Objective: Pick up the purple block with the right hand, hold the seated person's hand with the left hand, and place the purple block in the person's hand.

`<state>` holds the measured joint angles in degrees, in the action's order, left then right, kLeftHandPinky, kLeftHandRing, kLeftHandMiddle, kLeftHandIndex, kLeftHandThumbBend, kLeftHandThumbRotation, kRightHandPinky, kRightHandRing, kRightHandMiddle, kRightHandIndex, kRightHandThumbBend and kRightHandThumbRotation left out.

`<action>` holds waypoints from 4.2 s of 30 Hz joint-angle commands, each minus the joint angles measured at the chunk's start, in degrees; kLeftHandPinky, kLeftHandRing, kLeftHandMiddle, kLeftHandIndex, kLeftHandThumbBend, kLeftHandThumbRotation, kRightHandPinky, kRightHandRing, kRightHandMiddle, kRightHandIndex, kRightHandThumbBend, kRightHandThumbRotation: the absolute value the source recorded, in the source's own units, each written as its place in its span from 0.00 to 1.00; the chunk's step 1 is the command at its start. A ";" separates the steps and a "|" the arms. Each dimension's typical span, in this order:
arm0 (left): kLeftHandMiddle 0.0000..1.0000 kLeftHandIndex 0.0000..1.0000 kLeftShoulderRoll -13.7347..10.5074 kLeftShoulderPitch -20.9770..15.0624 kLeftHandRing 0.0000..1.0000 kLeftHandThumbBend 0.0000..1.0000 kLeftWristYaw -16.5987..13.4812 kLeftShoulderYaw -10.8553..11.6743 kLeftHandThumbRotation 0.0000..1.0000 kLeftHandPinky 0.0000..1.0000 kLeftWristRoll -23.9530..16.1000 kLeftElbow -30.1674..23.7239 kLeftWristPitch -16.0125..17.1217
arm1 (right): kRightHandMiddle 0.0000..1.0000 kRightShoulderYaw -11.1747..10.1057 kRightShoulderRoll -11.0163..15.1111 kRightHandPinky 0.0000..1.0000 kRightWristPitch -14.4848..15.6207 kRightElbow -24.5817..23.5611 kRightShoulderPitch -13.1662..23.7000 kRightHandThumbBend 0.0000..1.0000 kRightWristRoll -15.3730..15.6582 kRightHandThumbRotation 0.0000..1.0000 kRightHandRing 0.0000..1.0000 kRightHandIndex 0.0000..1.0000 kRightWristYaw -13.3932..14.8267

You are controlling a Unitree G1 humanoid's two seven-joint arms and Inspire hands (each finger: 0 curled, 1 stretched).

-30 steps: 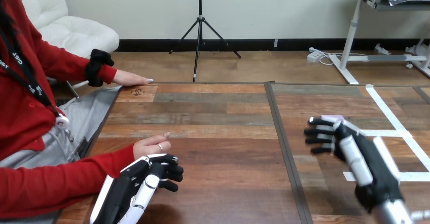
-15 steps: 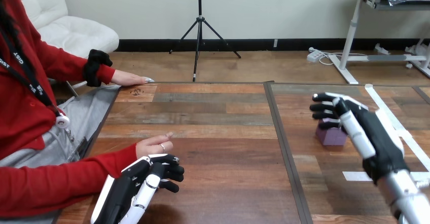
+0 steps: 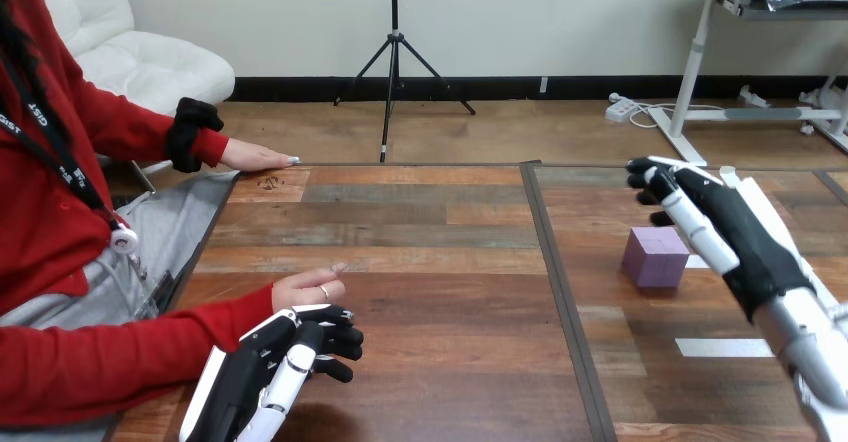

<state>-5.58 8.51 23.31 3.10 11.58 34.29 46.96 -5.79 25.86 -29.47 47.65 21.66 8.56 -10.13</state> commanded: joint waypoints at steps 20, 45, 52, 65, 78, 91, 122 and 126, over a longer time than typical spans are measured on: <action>0.58 0.60 1.34 -5.17 0.57 0.39 0.07 -0.36 0.73 0.49 -0.40 0.46 1.36 | 0.89 9.29 6.28 0.80 8.17 15.72 23.34 0.74 14.92 1.00 0.87 0.88 5.55; 0.57 0.60 1.56 -4.77 0.55 0.41 -0.42 -0.29 0.73 0.47 -1.49 0.92 2.04 | 0.91 14.62 4.85 0.84 15.65 23.51 31.41 0.76 19.78 0.99 0.90 0.91 6.56; 0.57 0.60 1.57 -4.33 0.55 0.41 -0.51 -0.39 0.73 0.47 -2.00 0.56 2.38 | 0.92 18.30 4.63 0.82 16.83 24.84 32.50 0.75 23.49 0.96 0.91 0.92 8.40; 0.56 0.60 1.95 -3.78 0.53 0.42 -0.68 -0.48 0.73 0.46 -2.26 0.33 2.68 | 0.96 23.69 3.23 0.84 20.25 27.13 34.02 0.88 28.90 0.77 0.95 0.95 9.31; 0.55 0.59 2.56 -2.91 0.52 0.40 -0.73 -0.64 0.73 0.45 -1.93 -0.64 2.12 | 0.96 27.63 2.19 0.91 22.41 28.32 34.79 0.99 31.11 0.58 0.96 0.96 6.30; 0.54 0.59 2.67 -2.76 0.51 0.41 -1.00 -0.70 0.72 0.45 -2.39 -0.78 2.52 | 0.95 28.55 1.37 0.88 24.02 28.47 35.20 1.00 30.04 0.47 0.96 0.94 0.99; 0.53 0.60 2.86 -3.69 0.48 0.41 1.21 -0.53 0.74 0.43 -0.96 0.17 3.39 | 0.85 31.63 0.72 0.68 25.74 28.52 34.21 0.99 31.64 0.09 0.81 0.82 -1.58; 0.52 0.60 2.87 -3.80 0.48 0.41 1.20 -0.49 0.75 0.42 -0.93 0.31 3.43 | 0.80 31.92 0.92 0.66 24.95 28.49 34.09 0.93 31.62 0.04 0.77 0.78 -1.11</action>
<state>-3.34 8.43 24.27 2.84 9.96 35.45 49.02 24.93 26.92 -3.26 76.68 53.31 39.51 -12.52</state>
